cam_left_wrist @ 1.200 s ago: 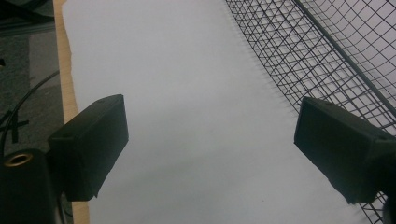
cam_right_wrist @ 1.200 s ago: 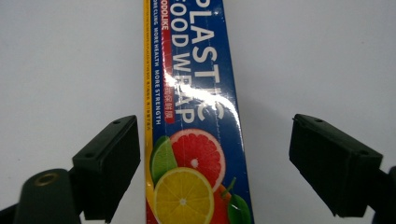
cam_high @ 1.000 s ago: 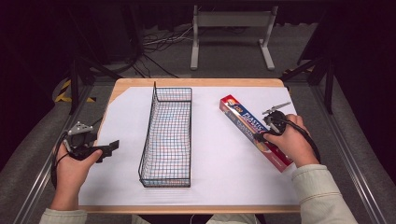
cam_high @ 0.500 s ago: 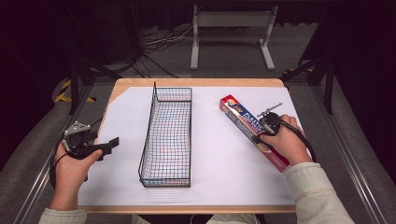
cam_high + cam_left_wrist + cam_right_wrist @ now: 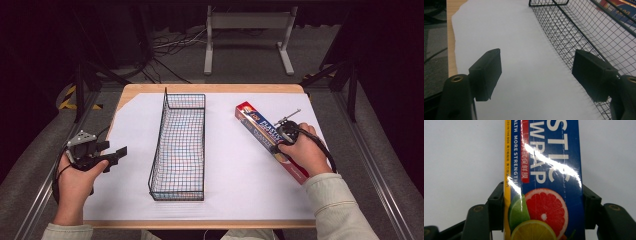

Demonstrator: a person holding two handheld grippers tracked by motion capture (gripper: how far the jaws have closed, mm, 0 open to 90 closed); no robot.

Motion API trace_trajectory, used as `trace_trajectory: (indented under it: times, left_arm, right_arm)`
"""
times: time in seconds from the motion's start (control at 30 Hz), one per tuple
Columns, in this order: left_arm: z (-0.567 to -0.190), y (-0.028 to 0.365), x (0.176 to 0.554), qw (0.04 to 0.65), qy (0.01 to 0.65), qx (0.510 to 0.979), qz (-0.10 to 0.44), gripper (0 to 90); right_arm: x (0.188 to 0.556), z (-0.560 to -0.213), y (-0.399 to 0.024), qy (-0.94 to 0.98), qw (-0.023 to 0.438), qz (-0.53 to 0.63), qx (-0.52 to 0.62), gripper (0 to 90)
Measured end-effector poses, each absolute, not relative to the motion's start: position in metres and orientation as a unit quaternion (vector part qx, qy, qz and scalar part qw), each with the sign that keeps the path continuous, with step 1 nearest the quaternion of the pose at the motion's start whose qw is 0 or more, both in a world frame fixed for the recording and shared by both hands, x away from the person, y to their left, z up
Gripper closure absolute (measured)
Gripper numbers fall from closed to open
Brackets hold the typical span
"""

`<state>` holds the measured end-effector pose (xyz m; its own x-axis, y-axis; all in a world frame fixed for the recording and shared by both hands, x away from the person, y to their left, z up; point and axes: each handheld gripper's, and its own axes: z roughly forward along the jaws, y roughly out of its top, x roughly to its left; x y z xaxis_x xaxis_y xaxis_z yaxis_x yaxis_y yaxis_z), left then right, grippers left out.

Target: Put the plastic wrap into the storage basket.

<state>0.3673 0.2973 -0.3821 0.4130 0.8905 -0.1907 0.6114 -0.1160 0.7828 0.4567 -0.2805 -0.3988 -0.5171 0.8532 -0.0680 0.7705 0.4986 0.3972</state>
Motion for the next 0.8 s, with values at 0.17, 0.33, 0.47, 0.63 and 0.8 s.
trace_trajectory:
  times: [0.17,0.33,0.47,0.63,0.8]
  left_arm:
    - [-0.381,0.294,0.368,0.41,0.504,0.742,0.168,19.6]
    - [-0.38,0.294,0.368,0.41,0.504,0.741,0.17,16.6]
    - [-0.378,0.294,0.367,0.41,0.504,0.741,0.174,15.4]
    - [-0.373,0.292,0.367,0.414,0.498,0.742,0.175,13.1]
    - [-0.368,0.285,0.366,0.421,0.483,0.748,0.175,8.4]
  right_arm:
    - [0.455,-0.398,-0.28,0.857,0.135,0.163,0.469,39.9]
    - [0.452,-0.392,-0.28,0.857,0.144,0.17,0.465,40.5]
    - [0.448,-0.384,-0.279,0.859,0.153,0.171,0.458,40.7]
    - [0.442,-0.373,-0.274,0.865,0.16,0.17,0.444,40.8]
    - [0.435,-0.355,-0.267,0.865,0.158,0.195,0.435,40.8]
